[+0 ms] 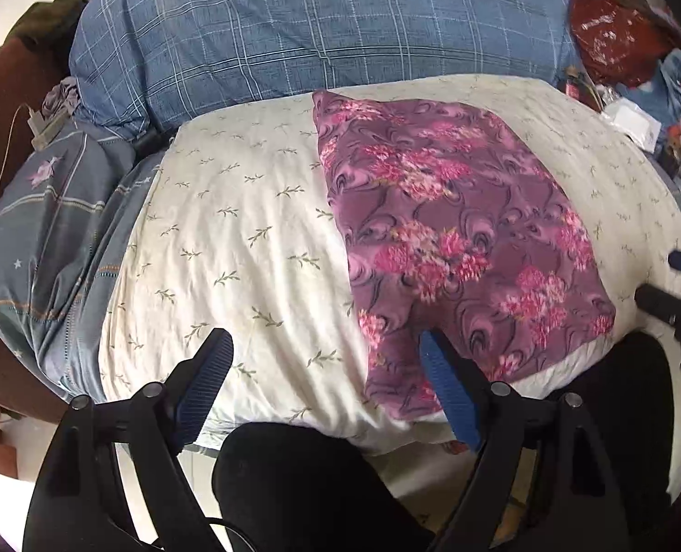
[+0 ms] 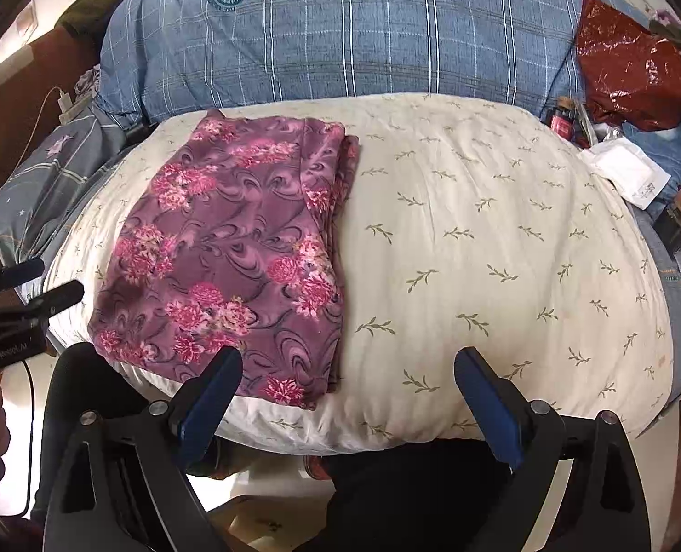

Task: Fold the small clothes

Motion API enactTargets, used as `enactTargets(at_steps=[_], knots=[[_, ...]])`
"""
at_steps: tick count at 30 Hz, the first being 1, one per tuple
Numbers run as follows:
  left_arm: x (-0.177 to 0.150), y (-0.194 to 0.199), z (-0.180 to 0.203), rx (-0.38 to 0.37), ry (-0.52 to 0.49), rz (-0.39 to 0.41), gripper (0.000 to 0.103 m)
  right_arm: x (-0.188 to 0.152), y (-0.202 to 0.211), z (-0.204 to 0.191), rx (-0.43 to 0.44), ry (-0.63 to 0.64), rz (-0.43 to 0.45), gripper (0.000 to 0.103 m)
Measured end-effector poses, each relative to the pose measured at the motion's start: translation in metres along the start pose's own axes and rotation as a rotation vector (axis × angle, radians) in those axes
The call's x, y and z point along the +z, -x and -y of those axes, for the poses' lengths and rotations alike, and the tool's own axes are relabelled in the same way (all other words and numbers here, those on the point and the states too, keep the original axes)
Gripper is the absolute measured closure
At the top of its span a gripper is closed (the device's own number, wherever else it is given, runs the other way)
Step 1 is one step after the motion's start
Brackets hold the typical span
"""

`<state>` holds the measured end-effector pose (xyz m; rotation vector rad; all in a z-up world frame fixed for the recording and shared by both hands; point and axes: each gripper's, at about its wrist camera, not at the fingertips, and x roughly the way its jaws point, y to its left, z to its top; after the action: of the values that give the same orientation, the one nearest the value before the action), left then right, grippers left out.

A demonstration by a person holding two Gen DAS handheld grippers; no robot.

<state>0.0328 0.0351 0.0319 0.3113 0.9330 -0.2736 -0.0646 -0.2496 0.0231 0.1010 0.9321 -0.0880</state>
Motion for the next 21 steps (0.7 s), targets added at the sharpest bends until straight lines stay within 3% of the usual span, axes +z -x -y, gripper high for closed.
enactTargets(at_steps=[4,8,11,17,21], knots=[[-0.012,0.002,0.001,-0.005,-0.02,0.004,0.018,0.003,0.005,-0.012,-0.004,0.049,0.021,0.008],[-0.023,0.011,-0.007,-0.041,0.043,0.043,0.018,0.004,0.009,-0.024,0.001,0.09,0.035,0.005],[-0.027,0.017,-0.009,-0.014,0.04,0.055,0.018,0.002,0.01,-0.032,-0.007,0.114,0.035,0.002],[-0.027,0.02,-0.015,-0.057,0.077,0.019,0.018,0.001,0.012,-0.035,-0.012,0.128,0.025,0.001],[-0.029,0.024,-0.009,-0.04,0.061,0.026,0.018,0.001,0.019,-0.038,-0.016,0.143,0.035,0.0]])
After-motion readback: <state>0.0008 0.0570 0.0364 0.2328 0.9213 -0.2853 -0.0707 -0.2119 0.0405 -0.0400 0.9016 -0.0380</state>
